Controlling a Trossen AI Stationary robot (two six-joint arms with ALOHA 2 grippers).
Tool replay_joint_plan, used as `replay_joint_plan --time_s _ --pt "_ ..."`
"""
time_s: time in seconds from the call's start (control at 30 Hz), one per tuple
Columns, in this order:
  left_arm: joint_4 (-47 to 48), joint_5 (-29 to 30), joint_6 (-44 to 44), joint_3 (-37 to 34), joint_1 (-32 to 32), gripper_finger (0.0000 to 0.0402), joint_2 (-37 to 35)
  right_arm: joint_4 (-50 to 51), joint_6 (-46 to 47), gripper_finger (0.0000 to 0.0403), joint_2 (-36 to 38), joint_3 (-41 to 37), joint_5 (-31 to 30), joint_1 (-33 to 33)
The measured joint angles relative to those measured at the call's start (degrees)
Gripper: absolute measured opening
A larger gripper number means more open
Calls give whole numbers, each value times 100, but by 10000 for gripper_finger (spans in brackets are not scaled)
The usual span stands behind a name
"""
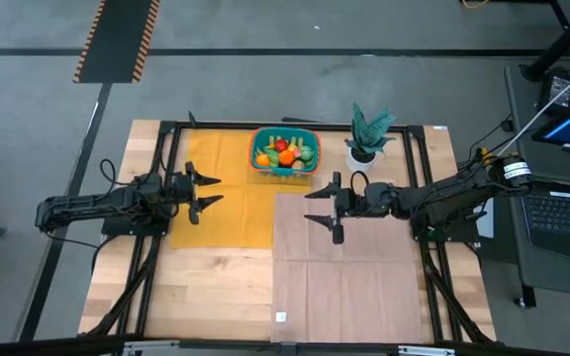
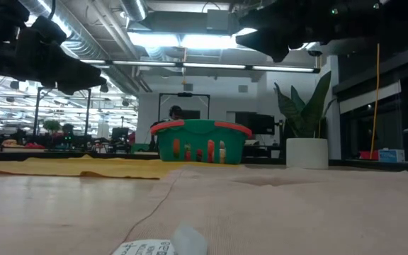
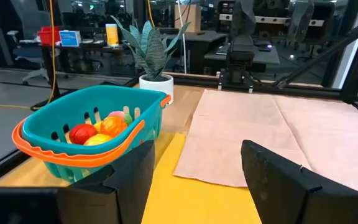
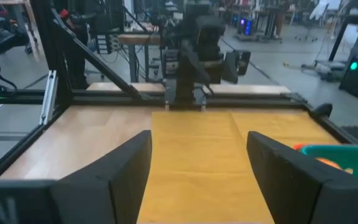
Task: Pick and placing Produce into tupperware
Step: Return to Home Position
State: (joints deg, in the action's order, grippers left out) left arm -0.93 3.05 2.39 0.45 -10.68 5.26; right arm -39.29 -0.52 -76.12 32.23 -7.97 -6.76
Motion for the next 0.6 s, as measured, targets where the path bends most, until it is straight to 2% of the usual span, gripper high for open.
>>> replay_joint_plan --time_s 0.43,0.6 --pt "0 0 2 2 0 231 0 108 163 264 0 -2 -4 0" --pt "0 2 2 2 0 233 0 608 -340 264 234 -9 -7 17"
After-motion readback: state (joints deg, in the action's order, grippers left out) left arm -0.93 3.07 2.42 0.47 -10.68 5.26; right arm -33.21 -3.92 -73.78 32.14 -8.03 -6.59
